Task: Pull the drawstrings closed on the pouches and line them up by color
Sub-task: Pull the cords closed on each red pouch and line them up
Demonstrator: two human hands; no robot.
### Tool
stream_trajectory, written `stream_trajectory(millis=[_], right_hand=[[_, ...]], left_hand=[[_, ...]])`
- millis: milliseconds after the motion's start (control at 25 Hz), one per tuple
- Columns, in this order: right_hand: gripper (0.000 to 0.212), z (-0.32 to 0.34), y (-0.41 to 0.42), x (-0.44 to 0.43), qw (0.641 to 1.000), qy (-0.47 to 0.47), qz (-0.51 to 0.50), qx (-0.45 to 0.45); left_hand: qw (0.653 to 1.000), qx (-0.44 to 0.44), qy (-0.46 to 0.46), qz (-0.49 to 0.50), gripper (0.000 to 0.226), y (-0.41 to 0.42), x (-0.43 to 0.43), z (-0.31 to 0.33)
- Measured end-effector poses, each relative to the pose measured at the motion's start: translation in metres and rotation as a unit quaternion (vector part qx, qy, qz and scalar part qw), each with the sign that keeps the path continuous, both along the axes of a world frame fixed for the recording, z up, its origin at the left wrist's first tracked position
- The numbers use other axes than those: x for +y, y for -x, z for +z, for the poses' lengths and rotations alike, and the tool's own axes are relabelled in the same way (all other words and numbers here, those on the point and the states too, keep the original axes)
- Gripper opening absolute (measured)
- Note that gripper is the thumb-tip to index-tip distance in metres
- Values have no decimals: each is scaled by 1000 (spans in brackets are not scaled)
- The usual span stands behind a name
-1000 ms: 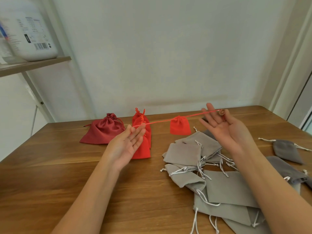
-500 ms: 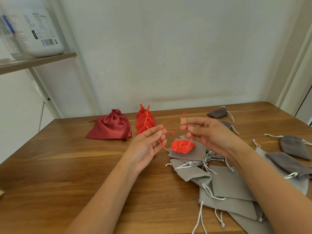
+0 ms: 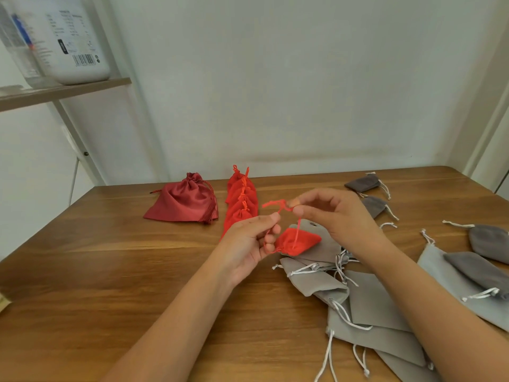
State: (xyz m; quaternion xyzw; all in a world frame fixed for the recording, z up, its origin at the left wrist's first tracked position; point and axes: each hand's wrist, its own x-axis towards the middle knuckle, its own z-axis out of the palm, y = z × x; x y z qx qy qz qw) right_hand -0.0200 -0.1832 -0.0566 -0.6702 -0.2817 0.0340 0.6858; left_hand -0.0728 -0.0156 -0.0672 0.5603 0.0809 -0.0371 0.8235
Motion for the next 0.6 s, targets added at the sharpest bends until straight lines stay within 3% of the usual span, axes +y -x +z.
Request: stream_trajectory(millis=[240, 400, 520, 600], right_hand=[[10, -2, 2, 4, 999, 10, -13, -30], [6, -2, 0, 6, 997, -62, -36, 16], [3, -2, -4, 3, 981, -161, -26, 103], [6, -3, -3, 3, 981, -160, -4, 110]], left_hand=[[999, 4, -35, 1, 14, 1, -5, 0], [996, 65, 26, 55, 17, 0, -5, 0], [988, 76, 105, 89, 22, -4, -1, 2], [993, 57, 67, 78, 19, -3, -1, 2]])
